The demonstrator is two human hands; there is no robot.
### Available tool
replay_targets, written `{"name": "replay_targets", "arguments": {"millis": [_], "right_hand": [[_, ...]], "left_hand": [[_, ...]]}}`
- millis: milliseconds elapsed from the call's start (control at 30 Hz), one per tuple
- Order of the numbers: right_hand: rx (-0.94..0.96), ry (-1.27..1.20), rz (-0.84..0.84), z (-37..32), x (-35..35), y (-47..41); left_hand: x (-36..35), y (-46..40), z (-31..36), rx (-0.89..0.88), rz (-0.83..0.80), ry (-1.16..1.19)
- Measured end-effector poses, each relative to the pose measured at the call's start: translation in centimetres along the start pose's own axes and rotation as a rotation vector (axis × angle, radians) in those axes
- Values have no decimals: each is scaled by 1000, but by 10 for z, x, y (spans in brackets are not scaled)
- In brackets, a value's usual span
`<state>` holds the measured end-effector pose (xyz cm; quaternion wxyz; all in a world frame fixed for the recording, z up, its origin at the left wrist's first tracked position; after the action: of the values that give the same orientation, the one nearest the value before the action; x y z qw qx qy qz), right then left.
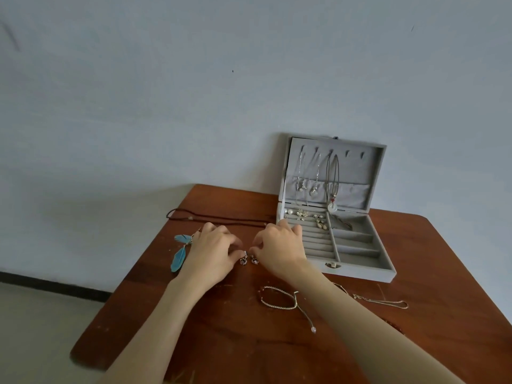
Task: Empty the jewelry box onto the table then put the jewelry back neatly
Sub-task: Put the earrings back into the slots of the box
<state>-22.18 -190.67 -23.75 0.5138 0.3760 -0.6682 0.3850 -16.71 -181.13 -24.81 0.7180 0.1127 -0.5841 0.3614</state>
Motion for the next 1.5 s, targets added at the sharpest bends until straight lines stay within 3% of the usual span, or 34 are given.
{"name": "replay_targets", "arguments": {"millis": [333, 533, 667, 867, 1133, 1500], "right_hand": [[57, -9, -36, 4, -2, 2], [-31, -546, -1, 41, 24, 18], [-98, -710, 57, 75, 45, 27], [-164, -839, 123, 112, 55, 32], [-180, -888, 88, 129, 40, 22], [-208, -638, 67, 133, 39, 2]], "left_hand": [[-1, -5, 17, -35, 1, -45], [-8, -10, 33, -111, -69, -72], [-8, -14, 42, -110, -98, -45], [3, -22, 52, 14, -28, 341], [2, -45, 64, 106, 54, 645], [-9, -64, 77, 36, -33, 581]]}}
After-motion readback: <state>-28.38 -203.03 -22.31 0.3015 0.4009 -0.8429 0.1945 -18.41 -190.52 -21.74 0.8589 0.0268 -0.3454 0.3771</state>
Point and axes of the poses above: each hand's wrist, its own y-axis away from the middle knuckle, its own x-axis out of the back of the hand, z = x × y, the point moved 8 cm from there along -y, towards the middle knuckle, and after that the axes turned 4 degrees about -x, right-handed, at the moved point
